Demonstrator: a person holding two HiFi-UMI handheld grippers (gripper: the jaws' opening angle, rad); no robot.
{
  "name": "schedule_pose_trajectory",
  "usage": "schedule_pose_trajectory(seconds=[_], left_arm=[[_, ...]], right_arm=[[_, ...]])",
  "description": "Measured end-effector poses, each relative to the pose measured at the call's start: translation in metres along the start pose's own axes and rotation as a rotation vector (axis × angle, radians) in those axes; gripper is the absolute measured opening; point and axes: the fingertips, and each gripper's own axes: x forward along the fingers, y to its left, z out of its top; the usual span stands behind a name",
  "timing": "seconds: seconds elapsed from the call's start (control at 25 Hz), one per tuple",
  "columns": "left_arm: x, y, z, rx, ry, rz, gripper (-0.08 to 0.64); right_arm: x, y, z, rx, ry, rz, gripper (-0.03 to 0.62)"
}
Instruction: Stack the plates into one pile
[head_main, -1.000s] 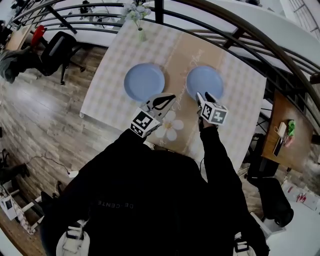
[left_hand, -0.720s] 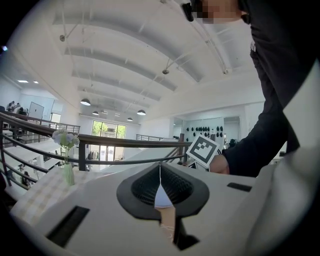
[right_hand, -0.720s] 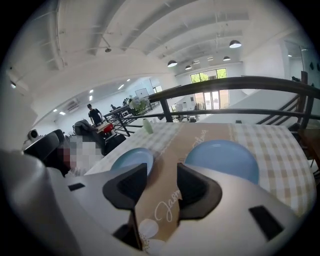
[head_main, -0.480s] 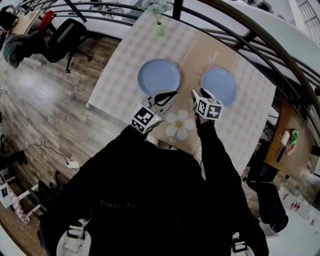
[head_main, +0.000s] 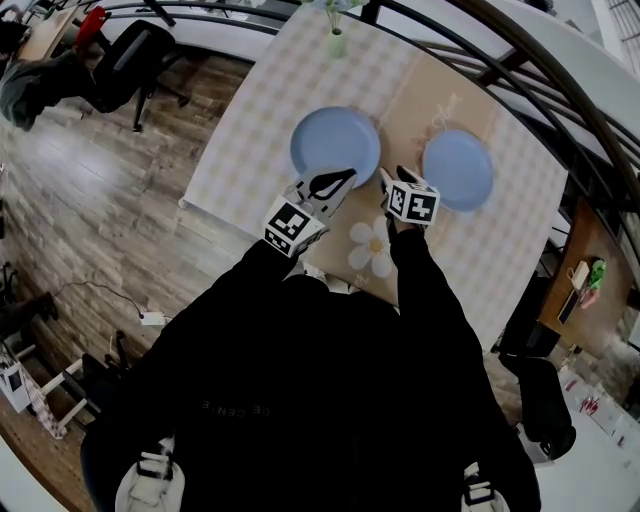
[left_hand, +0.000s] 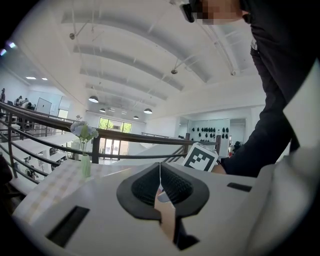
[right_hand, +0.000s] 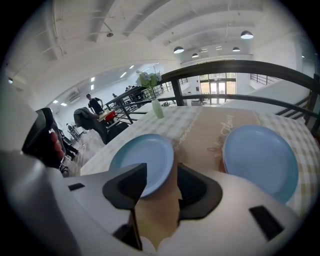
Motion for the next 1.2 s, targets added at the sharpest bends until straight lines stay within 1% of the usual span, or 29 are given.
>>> schedule_pose_trajectory(seconds=[0.36,0.64,0.96,1.12,1.2], left_arm=[[-0.013,0.039,-0.031,-0.034,0.052,0.024,0.021],[-0.020,0.067,-0.052,-0.056,0.080,0.059,0.021],[-0.029,0.073,-0.057,-0.078,0.087,0.064,0.021],[-0.031,0.073,-0.060,-0.084,0.091,0.066,0.021],[-0.033,0.073,-0.061,-0.083,0.096,0.065,0.021]], right_arm=[[0.051,0.003,-0.015,-0.004,0.070,-0.017,0.199],[0.085,-0.005,-0.018,-0.025,0.087,-0.068,0.199],[0.109,-0.007,-0.029,-0.025,0.094,-0.112,0.197],[0.116,-0.012,-0.031,-0.012,0.103,-0.144,0.150],[0.118,-0.012,-0.032,-0.008,0.116,-0.148,0.145]])
